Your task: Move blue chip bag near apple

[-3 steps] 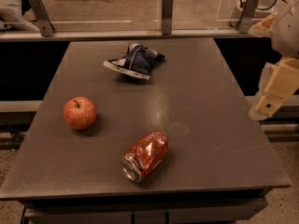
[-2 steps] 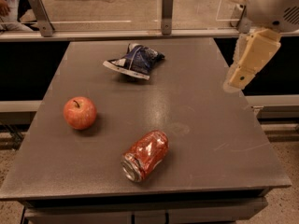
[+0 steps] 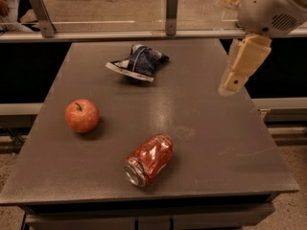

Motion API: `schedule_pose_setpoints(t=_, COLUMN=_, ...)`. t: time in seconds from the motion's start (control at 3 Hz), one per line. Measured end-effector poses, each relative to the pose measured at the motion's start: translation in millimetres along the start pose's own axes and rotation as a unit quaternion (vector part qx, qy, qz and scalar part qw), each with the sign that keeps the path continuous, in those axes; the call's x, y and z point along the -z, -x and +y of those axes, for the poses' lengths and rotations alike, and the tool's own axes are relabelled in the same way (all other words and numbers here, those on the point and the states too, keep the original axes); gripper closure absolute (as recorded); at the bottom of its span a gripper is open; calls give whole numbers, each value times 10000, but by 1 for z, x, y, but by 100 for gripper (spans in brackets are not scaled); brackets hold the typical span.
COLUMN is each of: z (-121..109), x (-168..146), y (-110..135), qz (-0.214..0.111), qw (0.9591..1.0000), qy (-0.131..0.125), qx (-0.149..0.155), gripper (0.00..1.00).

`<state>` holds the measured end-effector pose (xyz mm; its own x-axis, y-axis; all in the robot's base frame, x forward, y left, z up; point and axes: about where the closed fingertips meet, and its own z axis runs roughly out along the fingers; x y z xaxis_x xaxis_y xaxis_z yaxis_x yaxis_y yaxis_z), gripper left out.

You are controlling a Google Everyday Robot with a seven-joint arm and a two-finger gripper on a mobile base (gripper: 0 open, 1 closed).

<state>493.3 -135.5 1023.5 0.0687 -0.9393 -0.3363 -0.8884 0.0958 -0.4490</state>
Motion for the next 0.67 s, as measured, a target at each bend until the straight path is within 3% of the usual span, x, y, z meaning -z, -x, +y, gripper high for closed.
schedule_pose_setpoints(t=0.67, z=-45, x=-89, y=19, qz=-501, qw=9981, qy=-10, qx=361, gripper=0)
